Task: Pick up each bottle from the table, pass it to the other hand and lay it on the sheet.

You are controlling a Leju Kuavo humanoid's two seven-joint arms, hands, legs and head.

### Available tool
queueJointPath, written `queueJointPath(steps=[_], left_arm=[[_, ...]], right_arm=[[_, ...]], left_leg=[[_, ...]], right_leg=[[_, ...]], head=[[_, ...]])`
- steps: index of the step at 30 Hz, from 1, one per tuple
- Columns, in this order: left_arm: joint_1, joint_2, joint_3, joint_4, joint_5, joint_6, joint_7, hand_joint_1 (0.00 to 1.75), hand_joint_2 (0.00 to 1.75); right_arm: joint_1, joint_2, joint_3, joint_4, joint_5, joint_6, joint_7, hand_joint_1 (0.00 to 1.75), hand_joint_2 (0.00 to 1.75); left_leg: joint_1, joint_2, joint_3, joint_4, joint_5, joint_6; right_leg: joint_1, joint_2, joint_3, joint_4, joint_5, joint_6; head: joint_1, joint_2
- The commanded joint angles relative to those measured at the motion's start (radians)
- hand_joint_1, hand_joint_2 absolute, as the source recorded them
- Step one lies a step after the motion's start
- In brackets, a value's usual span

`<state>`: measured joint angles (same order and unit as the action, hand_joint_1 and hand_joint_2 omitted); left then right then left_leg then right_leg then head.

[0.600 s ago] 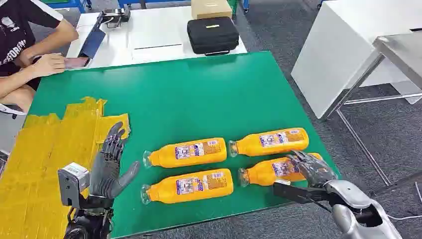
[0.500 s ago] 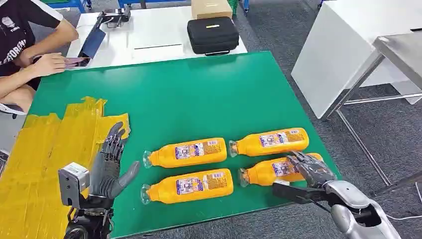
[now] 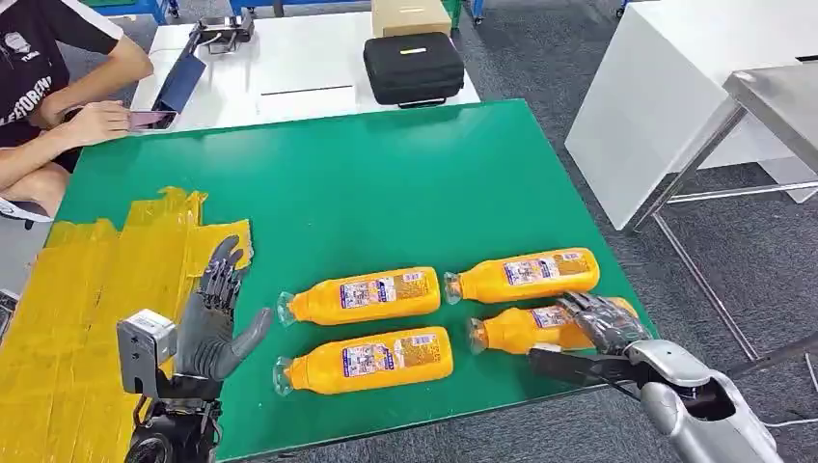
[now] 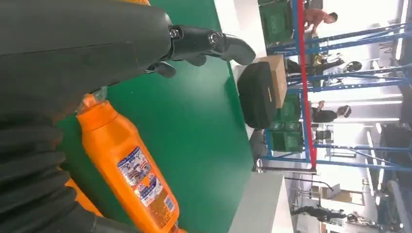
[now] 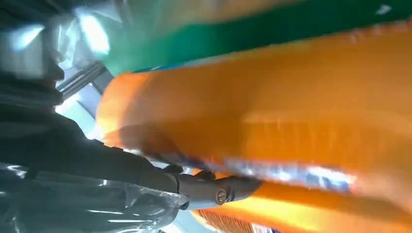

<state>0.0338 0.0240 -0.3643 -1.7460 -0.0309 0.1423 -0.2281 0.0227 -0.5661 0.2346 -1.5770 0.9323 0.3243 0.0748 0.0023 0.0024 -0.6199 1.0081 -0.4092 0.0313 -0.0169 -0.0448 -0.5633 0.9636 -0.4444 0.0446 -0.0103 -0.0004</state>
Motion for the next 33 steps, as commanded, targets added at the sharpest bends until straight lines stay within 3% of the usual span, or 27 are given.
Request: queueJointPath(steps=[1,8,10,11,13,14,15,16,17,18,24,25,28,33], left_arm=[[-0.034,-0.002,-0.022,0.078,0.018,-0.007,0.013,0.00,1.75],[-0.038,-0.004,-0.024,0.100,0.024,-0.008,0.013,0.00,1.75],[-0.042,-0.006,-0.022,0.109,0.029,-0.008,0.011,0.00,1.75],[-0.044,-0.006,-0.022,0.113,0.030,-0.008,0.010,0.00,1.75],[-0.048,-0.008,-0.020,0.116,0.032,-0.007,0.009,0.00,1.75],[-0.048,-0.008,-0.019,0.115,0.032,-0.007,0.009,0.00,1.75],[-0.047,-0.008,-0.018,0.114,0.032,-0.006,0.009,0.00,1.75],[-0.045,-0.008,-0.016,0.114,0.032,-0.005,0.009,0.00,1.75],[-0.042,-0.007,-0.015,0.114,0.032,-0.005,0.009,0.00,1.75],[-0.040,-0.007,-0.014,0.114,0.033,-0.004,0.009,0.00,1.75],[-0.037,-0.008,-0.010,0.115,0.034,-0.003,0.008,0.00,1.75],[-0.038,-0.008,-0.010,0.115,0.034,-0.003,0.008,0.00,1.75],[-0.041,-0.008,-0.009,0.115,0.034,-0.003,0.008,0.00,1.75],[-0.041,-0.008,-0.009,0.115,0.034,-0.003,0.008,0.00,1.75]], right_arm=[[-0.032,-0.002,0.060,0.085,0.005,0.001,0.017,0.00,1.75],[-0.022,-0.006,0.060,0.072,0.006,0.003,0.023,0.10,1.75],[-0.028,-0.008,0.060,0.073,0.006,0.003,0.024,0.21,1.75],[-0.030,-0.010,0.062,0.074,0.006,0.003,0.023,0.33,1.75],[-0.036,-0.014,0.065,0.078,0.003,0.005,0.021,0.93,1.75],[-0.037,-0.017,0.069,0.079,0.000,0.005,0.019,1.33,1.75],[-0.038,-0.018,0.072,0.081,-0.003,0.004,0.015,1.45,1.75],[-0.040,-0.018,0.075,0.084,-0.008,0.004,0.011,1.71,1.75],[-0.041,-0.017,0.078,0.087,-0.008,0.004,0.011,1.75,1.75],[-0.043,-0.015,0.080,0.088,-0.008,0.004,0.011,1.75,1.75],[-0.048,-0.013,0.087,0.093,-0.008,0.003,0.012,1.75,1.75],[-0.050,-0.011,0.087,0.092,-0.008,0.003,0.012,1.75,1.75],[-0.052,-0.010,0.088,0.091,-0.007,0.003,0.012,1.75,1.75],[-0.052,-0.010,0.088,0.091,-0.007,0.003,0.012,1.75,1.75]], left_leg=[[0.000,0.000,0.004,-0.002,-0.001,-0.001],[0.000,0.000,0.004,-0.002,-0.001,-0.001],[0.000,0.000,0.004,-0.002,-0.001,-0.001],[0.000,-0.001,0.006,-0.002,-0.001,-0.001],[0.000,0.000,0.004,-0.001,0.000,-0.001],[0.000,0.000,0.006,-0.002,-0.001,-0.001],[0.000,0.000,0.005,-0.001,-0.001,-0.001],[0.000,0.000,0.004,-0.001,-0.001,-0.001],[0.000,-0.001,0.010,-0.003,-0.002,-0.002],[0.000,0.000,0.005,-0.002,-0.001,-0.001],[0.000,0.000,0.004,-0.001,-0.001,-0.001],[0.000,0.001,0.010,-0.003,-0.002,-0.003],[0.000,0.000,0.003,-0.001,-0.001,-0.001],[0.000,0.001,0.005,-0.002,-0.001,-0.001]], right_leg=[[0.000,0.003,0.005,-0.002,-0.001,-0.002],[0.000,0.002,0.004,-0.002,-0.001,-0.002],[0.000,0.002,0.004,-0.002,-0.001,-0.001],[0.000,0.003,0.006,-0.003,-0.001,-0.002],[0.000,0.002,0.004,-0.002,-0.001,-0.001],[0.000,0.003,0.006,-0.003,-0.001,-0.002],[0.000,0.003,0.005,-0.002,-0.001,-0.002],[0.000,0.002,0.004,-0.002,-0.001,-0.001],[-0.001,0.005,0.010,-0.003,-0.003,-0.003],[0.000,0.002,0.005,-0.002,-0.001,-0.002],[0.000,0.003,0.004,-0.002,0.000,-0.002],[0.000,0.006,0.010,-0.003,-0.002,-0.004],[0.000,0.003,0.003,-0.002,0.000,-0.001],[0.000,0.004,0.005,-0.002,-0.001,-0.002]], head=[[0.000,0.000],[0.000,0.000],[0.000,0.000],[0.000,0.000],[0.000,0.000],[0.000,0.000],[0.000,0.000],[0.000,0.000],[0.000,0.000],[0.000,0.000],[0.000,0.000],[0.000,0.000],[0.000,0.000],[0.000,0.000]])
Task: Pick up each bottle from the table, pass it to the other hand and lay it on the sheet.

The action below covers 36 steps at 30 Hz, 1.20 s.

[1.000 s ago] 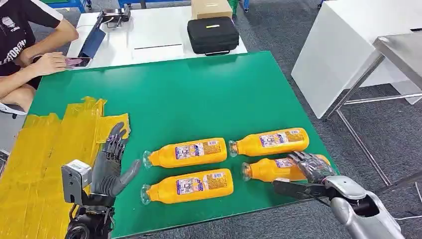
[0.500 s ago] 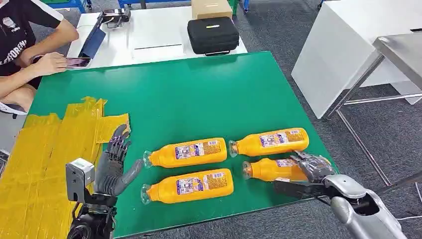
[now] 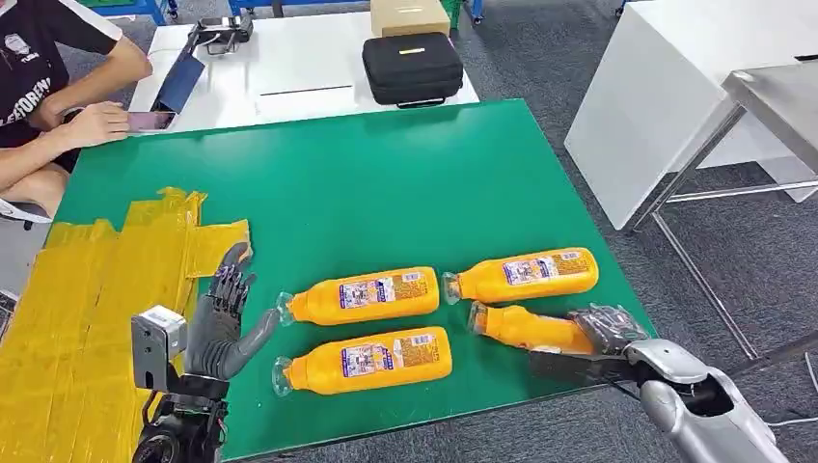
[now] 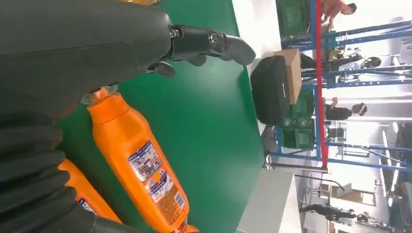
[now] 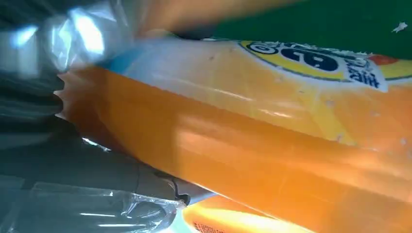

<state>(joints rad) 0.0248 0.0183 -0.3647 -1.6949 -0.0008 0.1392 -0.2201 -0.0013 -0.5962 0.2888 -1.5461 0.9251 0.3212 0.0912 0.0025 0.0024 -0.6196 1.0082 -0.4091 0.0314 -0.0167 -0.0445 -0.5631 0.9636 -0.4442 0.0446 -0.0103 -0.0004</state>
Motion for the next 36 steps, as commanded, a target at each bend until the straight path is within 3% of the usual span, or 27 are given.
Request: queueJointPath(steps=[1,6,11,15,20,22,23,27,32,36], left_arm=[[-0.032,-0.002,-0.008,0.064,0.004,0.000,0.000,0.00,1.75],[-0.029,-0.006,-0.001,0.064,0.003,0.002,0.000,0.00,1.75],[0.004,-0.014,0.020,0.033,-0.013,0.010,-0.009,0.00,1.75],[-0.006,0.035,0.023,0.064,-0.003,0.012,-0.026,0.00,1.75],[-0.013,0.035,0.008,0.068,-0.002,0.013,-0.029,0.00,1.75],[0.006,-0.005,0.004,0.035,-0.015,0.028,-0.021,0.00,1.75],[0.004,-0.003,-0.007,0.031,-0.020,0.033,-0.016,0.00,1.75],[-0.019,0.014,-0.028,0.030,-0.018,0.046,-0.012,0.00,1.75],[-0.026,0.018,-0.032,0.023,-0.017,0.043,-0.010,0.00,1.75],[-0.123,0.026,-0.084,0.000,0.051,-0.028,0.026,0.00,1.75]], right_arm=[[-0.028,0.020,0.034,0.060,0.000,0.006,-0.004,1.75,1.75],[-0.026,0.038,0.025,0.056,-0.012,-0.046,-0.037,1.75,1.75],[-0.011,0.171,-0.065,-0.003,-0.176,-0.230,-0.195,1.75,1.75],[-0.015,0.256,-0.094,-0.052,-0.211,-0.323,-0.189,1.75,1.75],[0.047,0.324,-0.144,-0.145,-0.244,-0.458,-0.192,1.75,1.75],[0.080,0.351,-0.159,-0.190,-0.273,-0.516,-0.197,1.75,1.75],[0.084,0.361,-0.159,-0.195,-0.298,-0.530,-0.202,1.75,1.75],[0.058,0.419,-0.132,-0.169,-0.298,-0.639,-0.213,1.75,1.75],[0.043,0.434,-0.120,-0.156,-0.302,-0.689,-0.225,1.75,1.75],[-0.058,0.497,-0.009,-0.032,-0.308,-0.834,-0.284,1.75,1.75]], left_leg=[[0.000,0.001,0.007,-0.002,-0.002,-0.002],[0.000,0.000,0.004,-0.002,-0.001,-0.001],[0.001,0.002,0.005,-0.002,-0.001,-0.002],[0.001,0.003,0.005,-0.002,-0.001,-0.002],[0.001,0.001,0.005,-0.002,-0.001,-0.002],[0.001,0.000,0.008,-0.003,-0.003,-0.003],[0.001,0.000,0.002,-0.001,-0.001,-0.001],[0.001,0.001,0.004,-0.001,-0.001,-0.002],[0.001,0.001,0.003,-0.001,-0.001,-0.002],[0.002,0.002,0.001,0.000,-0.001,-0.002]], right_leg=[[0.000,0.004,0.007,-0.003,-0.002,-0.002],[0.000,0.003,0.005,-0.002,-0.001,-0.002],[0.000,0.005,0.005,-0.003,-0.001,-0.003],[0.001,0.006,0.004,-0.002,0.000,-0.003],[0.001,0.004,0.005,-0.002,-0.001,-0.003],[0.001,0.005,0.008,-0.002,-0.003,-0.004],[0.001,0.002,0.002,-0.001,-0.001,-0.002],[0.001,0.003,0.004,-0.001,-0.002,-0.003],[0.001,0.004,0.003,-0.001,-0.001,-0.003],[0.001,0.005,0.001,-0.001,0.000,-0.002]], head=[[0.000,0.000],[0.000,0.000],[0.000,0.000],[0.000,0.000],[0.000,0.000],[0.000,0.000],[0.000,0.000],[0.000,0.000],[0.000,0.000],[0.000,0.000]])
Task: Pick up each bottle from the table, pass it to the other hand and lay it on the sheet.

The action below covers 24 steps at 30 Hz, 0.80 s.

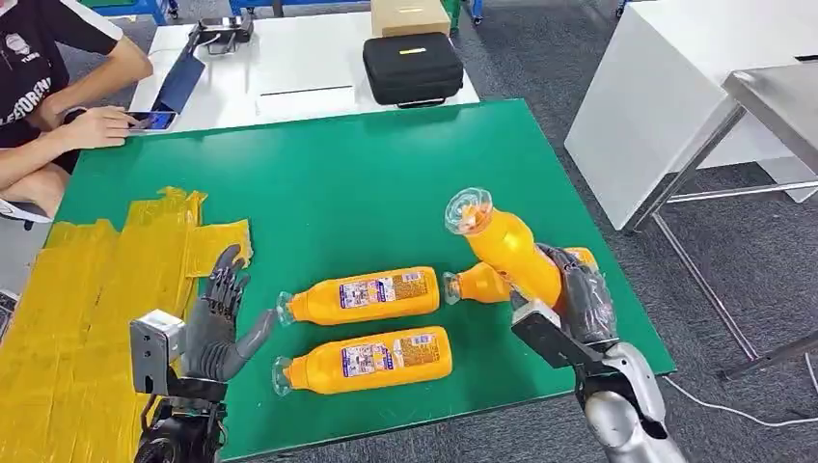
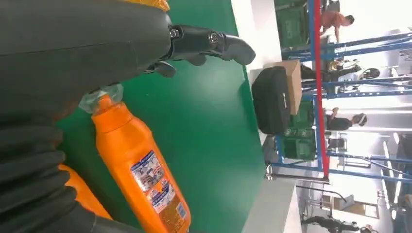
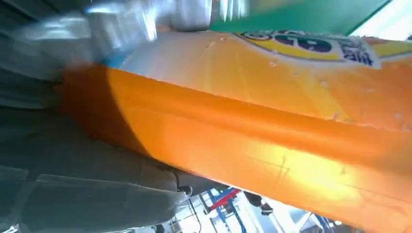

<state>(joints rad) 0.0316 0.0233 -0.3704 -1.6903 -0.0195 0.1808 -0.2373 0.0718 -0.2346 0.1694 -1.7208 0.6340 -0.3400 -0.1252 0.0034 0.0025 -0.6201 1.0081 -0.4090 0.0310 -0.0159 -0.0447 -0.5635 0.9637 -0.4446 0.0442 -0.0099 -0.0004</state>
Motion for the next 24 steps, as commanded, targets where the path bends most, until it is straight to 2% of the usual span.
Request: queueJointPath(steps=[1,6,10,17,24], left_arm=[[-0.160,0.024,-0.096,-0.003,0.079,-0.085,0.052,0.00,1.75],[-0.277,0.030,-0.174,0.007,0.122,-0.107,0.070,0.00,1.75],[-0.299,0.029,-0.209,-0.005,0.128,-0.107,0.070,0.00,1.75],[-0.336,0.027,-0.231,0.001,0.143,-0.102,0.069,0.00,1.75],[-0.346,0.020,-0.249,0.008,0.142,-0.093,0.064,0.00,1.75]], right_arm=[[-0.157,0.149,0.139,0.172,-0.035,-0.195,-0.079,1.75,1.75],[-0.266,0.203,0.271,0.258,-0.062,-0.187,-0.072,1.75,1.75],[-0.331,0.226,0.318,0.328,-0.104,-0.187,-0.080,1.75,1.75],[-0.384,0.253,0.372,0.377,-0.116,-0.177,-0.083,1.75,1.75],[-0.441,0.268,0.424,0.409,-0.134,-0.150,-0.082,1.75,1.75]], left_leg=[[0.001,0.004,0.005,0.000,-0.002,-0.002],[0.001,0.003,0.003,0.000,0.000,-0.002],[0.001,0.003,0.002,0.000,0.001,-0.002],[0.000,0.004,0.008,-0.001,-0.002,-0.003],[0.001,0.003,0.003,0.000,0.000,-0.002]], right_leg=[[0.000,0.008,0.004,-0.001,-0.001,-0.003],[0.001,0.007,0.002,0.000,0.001,-0.003],[0.001,0.006,0.002,0.000,0.001,-0.002],[0.000,0.009,0.007,0.000,-0.002,-0.003],[0.000,0.005,0.002,0.001,0.000,-0.002]], head=[[0.000,0.000],[0.000,0.000],[0.000,0.000],[0.000,0.000],[0.000,0.000]])
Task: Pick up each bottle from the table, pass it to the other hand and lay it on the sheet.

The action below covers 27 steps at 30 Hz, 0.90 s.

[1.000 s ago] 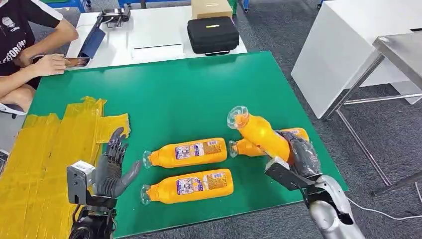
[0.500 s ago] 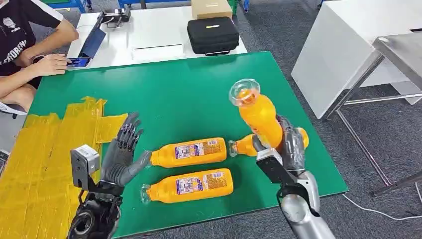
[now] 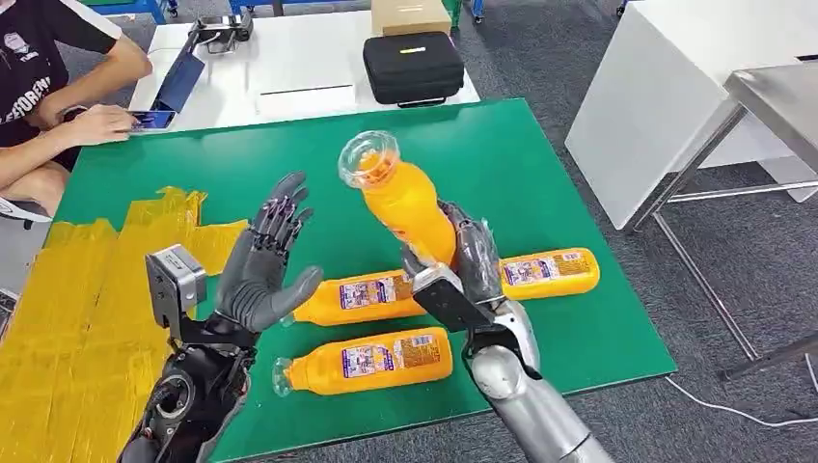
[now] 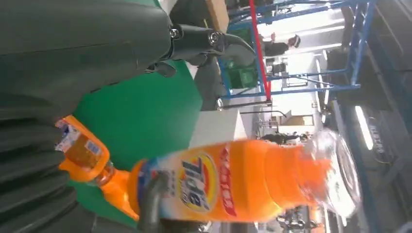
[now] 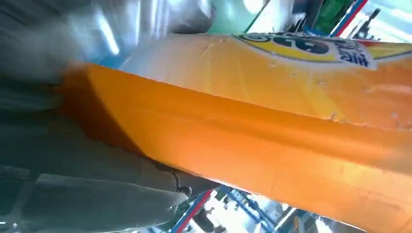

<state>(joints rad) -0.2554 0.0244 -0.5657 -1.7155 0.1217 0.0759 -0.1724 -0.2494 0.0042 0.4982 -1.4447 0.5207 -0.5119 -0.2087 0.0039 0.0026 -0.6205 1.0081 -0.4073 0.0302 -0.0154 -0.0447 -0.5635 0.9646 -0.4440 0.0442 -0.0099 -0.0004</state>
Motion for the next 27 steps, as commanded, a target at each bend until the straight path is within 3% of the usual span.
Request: queueJointPath(steps=[1,27], left_arm=[[-0.060,0.017,-0.055,0.033,0.001,0.013,-0.001,0.00,1.75],[-0.019,0.002,0.003,0.022,0.002,0.043,-0.023,0.00,1.75]], right_arm=[[-0.128,0.032,0.098,0.134,-0.020,0.024,0.003,1.75,1.75],[-0.216,0.023,0.324,0.164,-0.023,0.080,0.024,1.75,1.75]], left_leg=[[0.000,0.003,0.005,0.000,-0.002,-0.002],[0.000,0.001,0.003,-0.001,-0.001,-0.001]], right_leg=[[-0.001,0.007,0.004,0.000,-0.001,-0.002],[0.000,0.004,0.002,-0.001,-0.001,-0.001]], head=[[0.000,0.000],[0.000,0.000]])
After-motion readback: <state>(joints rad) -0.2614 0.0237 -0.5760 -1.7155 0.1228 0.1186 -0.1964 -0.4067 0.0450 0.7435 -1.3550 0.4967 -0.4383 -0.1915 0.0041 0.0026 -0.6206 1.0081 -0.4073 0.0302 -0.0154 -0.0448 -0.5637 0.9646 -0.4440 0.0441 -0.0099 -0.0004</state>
